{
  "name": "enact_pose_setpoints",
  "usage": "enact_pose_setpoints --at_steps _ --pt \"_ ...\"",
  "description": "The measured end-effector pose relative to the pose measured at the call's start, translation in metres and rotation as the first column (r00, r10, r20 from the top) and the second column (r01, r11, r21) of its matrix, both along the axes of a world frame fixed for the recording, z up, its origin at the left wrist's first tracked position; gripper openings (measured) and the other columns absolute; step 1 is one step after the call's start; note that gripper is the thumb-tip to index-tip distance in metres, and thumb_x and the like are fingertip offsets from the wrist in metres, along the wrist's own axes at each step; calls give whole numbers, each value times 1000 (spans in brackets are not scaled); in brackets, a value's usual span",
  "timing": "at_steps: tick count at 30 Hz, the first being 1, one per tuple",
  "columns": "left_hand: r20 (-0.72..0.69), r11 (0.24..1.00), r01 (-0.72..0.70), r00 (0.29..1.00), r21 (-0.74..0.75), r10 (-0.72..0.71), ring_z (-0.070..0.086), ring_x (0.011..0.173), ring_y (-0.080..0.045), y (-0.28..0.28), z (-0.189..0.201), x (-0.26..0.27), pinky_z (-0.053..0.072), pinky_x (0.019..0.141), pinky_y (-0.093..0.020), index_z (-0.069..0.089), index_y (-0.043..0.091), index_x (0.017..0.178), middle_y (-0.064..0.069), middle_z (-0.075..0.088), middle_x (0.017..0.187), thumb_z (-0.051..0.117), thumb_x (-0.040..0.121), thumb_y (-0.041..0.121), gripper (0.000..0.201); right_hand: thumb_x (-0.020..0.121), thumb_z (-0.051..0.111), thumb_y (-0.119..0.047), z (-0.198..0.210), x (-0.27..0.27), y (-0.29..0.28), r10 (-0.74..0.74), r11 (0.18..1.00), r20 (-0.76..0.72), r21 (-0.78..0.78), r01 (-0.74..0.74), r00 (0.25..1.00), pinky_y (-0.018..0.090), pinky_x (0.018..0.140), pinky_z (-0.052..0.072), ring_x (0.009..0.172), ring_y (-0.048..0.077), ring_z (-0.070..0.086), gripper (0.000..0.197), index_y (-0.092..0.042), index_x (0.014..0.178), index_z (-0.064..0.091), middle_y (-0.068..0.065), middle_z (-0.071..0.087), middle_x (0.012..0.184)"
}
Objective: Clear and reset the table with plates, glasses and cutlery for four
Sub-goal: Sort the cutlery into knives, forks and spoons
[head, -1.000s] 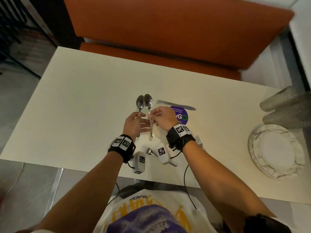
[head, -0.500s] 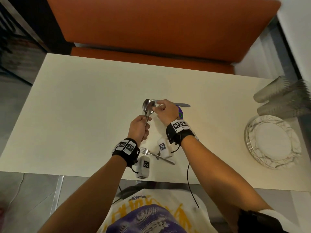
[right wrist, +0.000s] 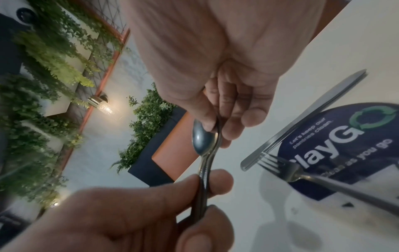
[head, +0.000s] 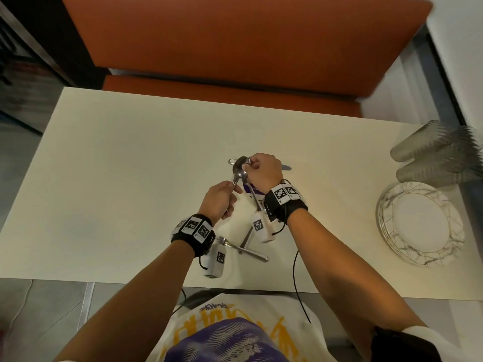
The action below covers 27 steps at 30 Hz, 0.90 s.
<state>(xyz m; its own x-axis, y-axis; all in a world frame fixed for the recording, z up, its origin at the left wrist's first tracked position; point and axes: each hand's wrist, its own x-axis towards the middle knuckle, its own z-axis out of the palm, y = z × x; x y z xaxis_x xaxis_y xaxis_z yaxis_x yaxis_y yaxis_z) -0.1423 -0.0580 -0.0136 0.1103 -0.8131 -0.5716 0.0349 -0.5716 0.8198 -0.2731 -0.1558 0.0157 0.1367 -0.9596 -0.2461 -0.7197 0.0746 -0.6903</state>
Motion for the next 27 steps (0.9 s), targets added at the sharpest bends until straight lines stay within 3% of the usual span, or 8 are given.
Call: enact_pose_setpoints --at_steps 2,4,7,12,15,17,21,27 --pt "187 995 86 979 -53 -75 49 56 -19 -12 -5 -3 41 53 -28 69 13 91 1 56 68 41 107 23 35 90 67 -21 -2 -12 -6 -36 999 -8 3 36 999 16 72 46 74 11 62 15 -13 99 74 -2 72 82" --pt "376 974 211 912 -81 -166 58 70 -19 -26 -9 -8 46 68 -32 70 19 88 5 63 75 41 108 26 37 91 65 -21 -3 -26 -10 -54 999 -6 1 54 999 12 72 44 79 12 64 18 -15 106 74 -1 74 88" --pt "531 931 354 808 -92 -255 63 79 -19 -49 -14 -22 45 71 -32 68 23 90 4 69 84 40 110 31 36 91 63 -15 -6 -49 -17 -110 994 46 6 110 993 24 79 53 82 15 68 23 -22 110 73 -3 73 89" --pt "587 884 463 736 -72 -338 64 73 -12 -79 -30 -44 43 58 -25 65 25 90 5 68 83 41 108 35 31 85 61 -12 -15 -83 -31 -211 976 71 65 207 975 37 76 62 77 21 73 25 -30 98 73 0 76 87" --pt "583 853 517 716 -71 -385 62 78 -17 -91 -40 -58 46 65 -29 60 22 82 2 64 84 44 107 30 31 84 63 -11 -24 -97 -34 -278 957 57 100 271 959 41 76 63 76 22 74 23 -27 94 74 0 77 87" --pt "620 806 588 657 -68 -428 61 80 -22 -95 -46 -62 48 68 -32 56 21 76 -2 62 85 45 106 27 32 84 62 -11 -32 -102 -33 -327 938 29 134 320 945 41 76 63 77 22 74 21 -26 93 75 0 77 89" --pt "702 758 652 550 -23 -452 57 74 -21 -92 -54 -58 44 65 -33 57 18 78 -2 59 82 42 109 35 38 88 60 -15 -46 -104 -30 -217 953 -104 192 233 971 42 82 61 83 24 75 23 -15 106 74 4 77 97" --pt "655 777 629 589 -2 -474 56 88 -20 -78 -59 -41 48 76 -32 63 12 90 -3 58 97 46 108 32 32 90 63 -17 -55 -92 -22 -147 963 -102 212 166 984 36 83 60 90 25 73 26 -13 114 71 7 76 105"
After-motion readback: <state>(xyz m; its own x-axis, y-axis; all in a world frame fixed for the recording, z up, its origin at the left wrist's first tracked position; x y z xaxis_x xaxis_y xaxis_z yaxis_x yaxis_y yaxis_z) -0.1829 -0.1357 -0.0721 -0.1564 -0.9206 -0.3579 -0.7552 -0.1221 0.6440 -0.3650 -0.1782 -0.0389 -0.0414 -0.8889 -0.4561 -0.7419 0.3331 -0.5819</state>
